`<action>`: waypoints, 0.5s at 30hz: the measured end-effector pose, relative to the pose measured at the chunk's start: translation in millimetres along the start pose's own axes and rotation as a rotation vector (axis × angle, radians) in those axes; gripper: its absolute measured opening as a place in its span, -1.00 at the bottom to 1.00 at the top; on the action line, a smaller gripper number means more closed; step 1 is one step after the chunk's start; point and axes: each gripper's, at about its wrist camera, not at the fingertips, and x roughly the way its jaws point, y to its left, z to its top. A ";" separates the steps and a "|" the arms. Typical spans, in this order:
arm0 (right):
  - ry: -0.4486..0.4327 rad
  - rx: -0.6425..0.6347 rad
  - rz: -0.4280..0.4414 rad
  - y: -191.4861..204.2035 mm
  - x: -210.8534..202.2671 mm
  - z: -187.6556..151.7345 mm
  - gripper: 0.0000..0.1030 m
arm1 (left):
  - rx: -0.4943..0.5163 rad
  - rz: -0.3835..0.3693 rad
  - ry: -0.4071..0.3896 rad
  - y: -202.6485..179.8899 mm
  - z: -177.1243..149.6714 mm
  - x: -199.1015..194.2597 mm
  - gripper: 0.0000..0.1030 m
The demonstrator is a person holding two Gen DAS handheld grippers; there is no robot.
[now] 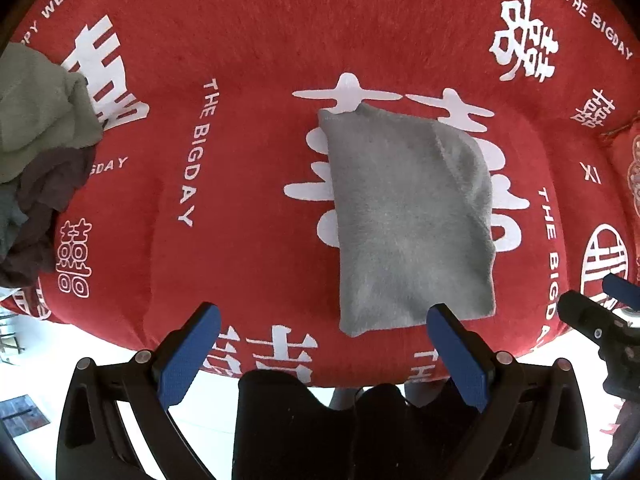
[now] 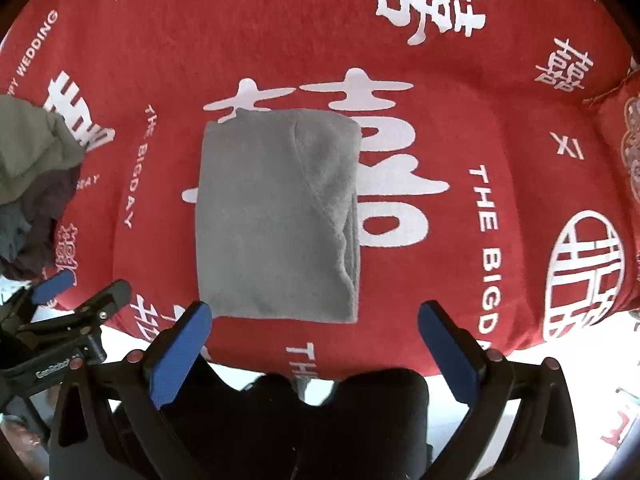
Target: Fold small clothes
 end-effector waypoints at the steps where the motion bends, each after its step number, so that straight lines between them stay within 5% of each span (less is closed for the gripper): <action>1: 0.006 0.001 0.007 1.2 -2.6 0.0 0.99 | 0.001 -0.001 0.000 0.1 -0.9 -2.4 1.00; 15: 0.008 0.002 -0.025 7.9 -15.1 -1.0 0.99 | -0.006 0.003 -0.017 1.1 -4.6 -20.8 1.00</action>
